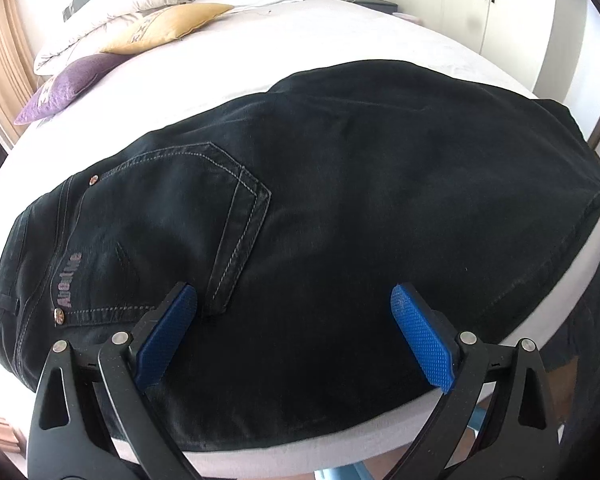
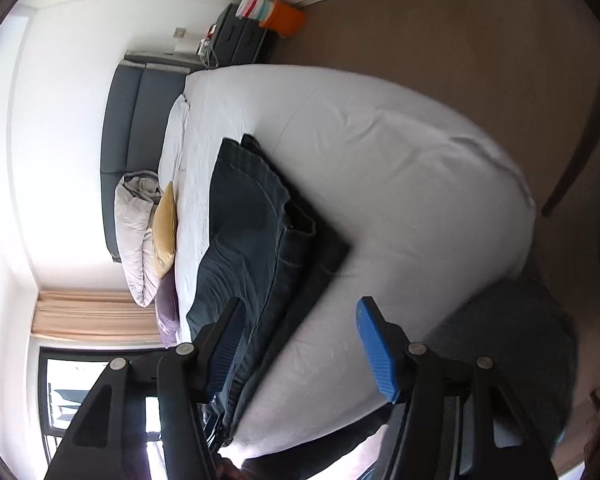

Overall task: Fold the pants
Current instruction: 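Smooth the folded jeans with the left tool while the right tool releases the legs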

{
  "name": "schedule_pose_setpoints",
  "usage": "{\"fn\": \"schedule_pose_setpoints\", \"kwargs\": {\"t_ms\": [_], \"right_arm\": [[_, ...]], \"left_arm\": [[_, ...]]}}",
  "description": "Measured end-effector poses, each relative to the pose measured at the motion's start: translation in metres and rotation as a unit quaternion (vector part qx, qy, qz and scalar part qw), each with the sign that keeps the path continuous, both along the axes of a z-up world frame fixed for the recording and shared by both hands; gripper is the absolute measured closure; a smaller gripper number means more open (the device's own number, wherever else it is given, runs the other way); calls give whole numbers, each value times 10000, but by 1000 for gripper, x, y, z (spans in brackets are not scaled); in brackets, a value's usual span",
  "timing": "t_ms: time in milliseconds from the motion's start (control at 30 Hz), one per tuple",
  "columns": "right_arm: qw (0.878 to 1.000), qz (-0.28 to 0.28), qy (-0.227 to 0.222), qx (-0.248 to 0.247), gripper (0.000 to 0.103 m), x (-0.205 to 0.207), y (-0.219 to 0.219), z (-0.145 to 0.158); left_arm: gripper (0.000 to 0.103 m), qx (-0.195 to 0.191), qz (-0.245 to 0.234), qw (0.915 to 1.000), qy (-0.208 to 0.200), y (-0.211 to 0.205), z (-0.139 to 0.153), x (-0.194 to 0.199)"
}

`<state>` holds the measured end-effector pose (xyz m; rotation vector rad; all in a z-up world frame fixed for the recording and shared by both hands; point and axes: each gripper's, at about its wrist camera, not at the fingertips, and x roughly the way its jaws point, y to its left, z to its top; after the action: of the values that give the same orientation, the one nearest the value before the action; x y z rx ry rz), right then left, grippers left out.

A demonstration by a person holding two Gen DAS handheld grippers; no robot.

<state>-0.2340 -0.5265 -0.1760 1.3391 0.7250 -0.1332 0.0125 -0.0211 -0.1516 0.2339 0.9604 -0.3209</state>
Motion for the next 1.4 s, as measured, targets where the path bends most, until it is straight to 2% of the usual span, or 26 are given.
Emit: {"fn": "schedule_pose_setpoints", "kwargs": {"t_ms": [67, 133, 333, 533, 867, 933, 1000, 1067, 1233, 1400], "right_arm": [[9998, -123, 94, 135, 41, 9, -5, -13], [9995, -199, -43, 226, 38, 11, -7, -21], [9986, -237, -378, 297, 36, 21, -9, -17], [9946, -528, -722, 525, 36, 36, -6, -23], [9912, -812, -936, 471, 37, 66, -1, -20], [9906, -888, -981, 345, 46, 71, -3, -17], [9916, -896, -886, 283, 82, 76, -2, -19], [9918, -986, -737, 345, 96, 76, -1, -28], [9906, -1148, -728, 169, 98, 75, 1, -24], [9912, -1212, -468, -244, 98, 80, 7, -6]], "left_arm": [[3, -9, 9, 10000, 7, 3, -2, -5], [3, -28, 40, 10000, 7, 7, -5, -4], [3, -31, 54, 10000, 11, 3, -3, -9], [4, -59, 58, 10000, 15, 4, -2, -5], [3, -94, 90, 9999, -3, 4, -2, -1], [3, -103, 95, 9999, 1, 4, -1, -1], [3, -106, 101, 9999, 1, 4, -1, -1], [3, -113, 105, 9999, 0, 4, -1, -1], [4, -267, 204, 9994, 48, 7, 5, 0], [4, -894, 372, 9953, 66, 18, 26, -2]]}}
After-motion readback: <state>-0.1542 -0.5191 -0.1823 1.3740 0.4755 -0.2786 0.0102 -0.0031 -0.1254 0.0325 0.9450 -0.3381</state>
